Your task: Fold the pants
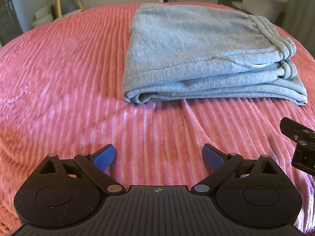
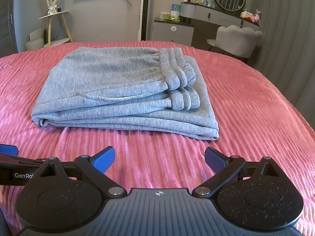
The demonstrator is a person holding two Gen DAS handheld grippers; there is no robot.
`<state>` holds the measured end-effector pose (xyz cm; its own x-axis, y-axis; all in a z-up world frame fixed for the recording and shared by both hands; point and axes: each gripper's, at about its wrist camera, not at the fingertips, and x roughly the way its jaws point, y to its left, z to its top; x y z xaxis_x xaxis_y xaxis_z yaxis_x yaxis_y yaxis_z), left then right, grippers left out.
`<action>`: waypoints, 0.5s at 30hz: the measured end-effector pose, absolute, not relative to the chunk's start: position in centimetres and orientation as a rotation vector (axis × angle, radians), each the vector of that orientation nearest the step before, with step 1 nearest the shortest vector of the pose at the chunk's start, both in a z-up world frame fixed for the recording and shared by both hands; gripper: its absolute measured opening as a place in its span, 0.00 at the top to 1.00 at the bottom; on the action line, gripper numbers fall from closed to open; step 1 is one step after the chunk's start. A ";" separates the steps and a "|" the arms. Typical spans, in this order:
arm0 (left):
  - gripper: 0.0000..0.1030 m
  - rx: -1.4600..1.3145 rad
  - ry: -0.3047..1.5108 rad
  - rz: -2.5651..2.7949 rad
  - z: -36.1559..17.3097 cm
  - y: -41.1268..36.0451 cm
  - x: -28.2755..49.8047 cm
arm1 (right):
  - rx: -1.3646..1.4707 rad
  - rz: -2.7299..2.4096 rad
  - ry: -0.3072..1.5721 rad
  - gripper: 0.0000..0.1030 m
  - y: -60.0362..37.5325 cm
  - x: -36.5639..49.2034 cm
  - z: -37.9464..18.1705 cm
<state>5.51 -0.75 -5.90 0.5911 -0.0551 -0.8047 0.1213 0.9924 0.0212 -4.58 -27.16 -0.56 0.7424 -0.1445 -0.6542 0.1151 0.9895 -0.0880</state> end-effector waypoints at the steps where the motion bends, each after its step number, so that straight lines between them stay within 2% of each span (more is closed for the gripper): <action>1: 0.03 0.077 0.933 -0.103 -5.9 -0.7 5.5 | -0.043 -0.142 0.721 0.05 -27.2 -4.6 -0.6; 15: 0.03 0.079 0.935 -0.103 -6.0 -0.7 5.5 | -0.042 -0.138 0.724 0.05 -27.2 -4.5 -0.7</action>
